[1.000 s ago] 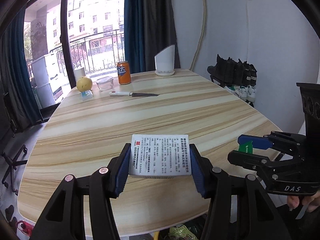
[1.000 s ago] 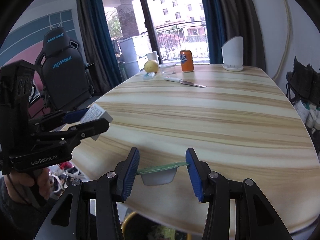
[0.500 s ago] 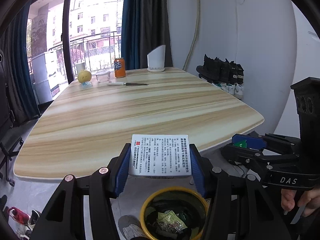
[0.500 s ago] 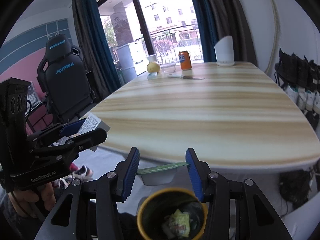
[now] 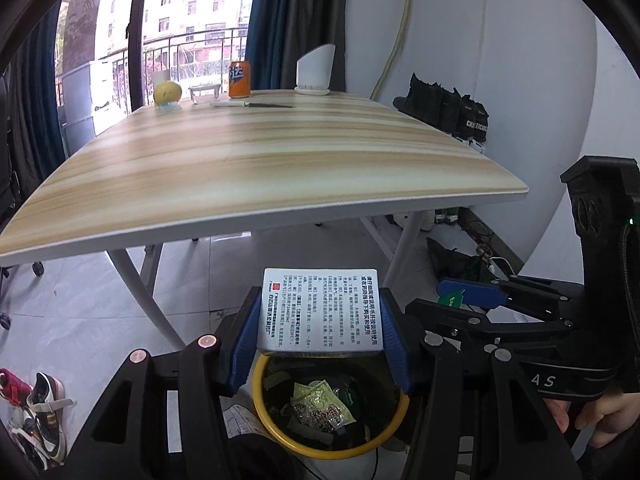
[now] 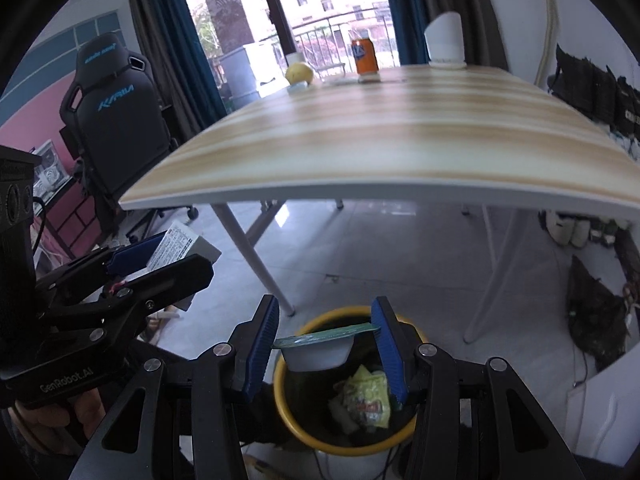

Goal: Collect trash
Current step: 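Carry the box and lid down over the yellow-rimmed bin with both tools, then open both grippers to drop the box and lid into the bin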

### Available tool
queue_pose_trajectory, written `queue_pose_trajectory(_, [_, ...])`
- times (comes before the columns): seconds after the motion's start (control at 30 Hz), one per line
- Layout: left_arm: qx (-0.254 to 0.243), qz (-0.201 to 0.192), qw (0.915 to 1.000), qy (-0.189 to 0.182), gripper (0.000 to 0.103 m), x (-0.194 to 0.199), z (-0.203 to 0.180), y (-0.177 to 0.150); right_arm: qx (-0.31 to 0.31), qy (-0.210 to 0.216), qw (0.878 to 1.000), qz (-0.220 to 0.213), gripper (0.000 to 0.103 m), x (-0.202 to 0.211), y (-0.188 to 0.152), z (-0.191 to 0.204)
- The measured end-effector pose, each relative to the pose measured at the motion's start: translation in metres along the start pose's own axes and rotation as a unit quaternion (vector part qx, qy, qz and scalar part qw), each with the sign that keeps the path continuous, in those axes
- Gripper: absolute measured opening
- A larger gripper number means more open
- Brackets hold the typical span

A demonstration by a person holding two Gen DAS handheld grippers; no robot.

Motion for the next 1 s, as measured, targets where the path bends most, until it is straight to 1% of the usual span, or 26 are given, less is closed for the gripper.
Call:
queue_pose_trajectory(0.1, [0.016, 0.017, 0.9997, -0.002, 0.05, -0.012, 0.007, -0.015, -0.004, -0.009, 1.0, 0.02, 0.046, -0.017, -0.009, -0.005])
queue_pose_trajectory(0.2, [0.042, 0.041, 0.9982, -0.012, 0.05, -0.028, 0.015, -0.032, -0.019, -0.015, 0.999, 0.041, 0.046, -0.035, -0.018, -0.012])
queue_pose_trajectory(0.27, [0.05, 0.06, 0.9969, -0.01, 0.05, -0.038, 0.018, -0.044, -0.026, -0.024, 0.998, 0.054, 0.046, -0.047, -0.023, -0.018])
queue_pose_trajectory(0.4, [0.065, 0.093, 0.9935, -0.008, 0.05, -0.062, 0.026, -0.064, -0.042, -0.039, 0.995, 0.087, 0.046, -0.075, -0.035, -0.031])
queue_pose_trajectory(0.53, [0.09, 0.119, 0.9887, -0.015, 0.05, -0.085, 0.032, -0.078, -0.067, -0.049, 0.989, 0.12, 0.046, -0.099, -0.047, -0.043])
queue_pose_trajectory(0.67, [0.095, 0.149, 0.9842, -0.013, 0.05, -0.1, 0.032, -0.094, -0.084, -0.053, 0.984, 0.147, 0.046, -0.119, -0.062, -0.051])
queue_pose_trajectory(0.77, [0.099, 0.166, 0.9811, -0.009, 0.05, -0.108, 0.034, -0.102, -0.072, -0.072, 0.98, 0.168, 0.046, -0.134, -0.074, -0.056])
queue_pose_trajectory(0.83, [0.1, 0.176, 0.9793, -0.005, 0.05, -0.113, 0.034, -0.109, -0.055, -0.094, 0.978, 0.179, 0.046, -0.143, -0.081, -0.058])
queue_pose_trajectory(0.93, [0.094, 0.191, 0.977, 0.0, 0.05, -0.119, 0.036, -0.117, -0.053, -0.105, 0.973, 0.199, 0.046, -0.154, -0.094, -0.062])
queue_pose_trajectory(1.0, [0.088, 0.195, 0.9768, 0.0, 0.05, -0.119, 0.034, -0.119, -0.06, -0.104, 0.97, 0.21, 0.046, -0.158, -0.101, -0.066])
Point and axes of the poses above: each gripper's, at about its wrist camera, not at the fingertips, and x roughly against the way its jaws point, z to its left, y to its top, the point moved 7 cm from there along -x, roughly the way its jaws point, and after that the axes turned 4 degrees about -y, right-handed, at the moved point
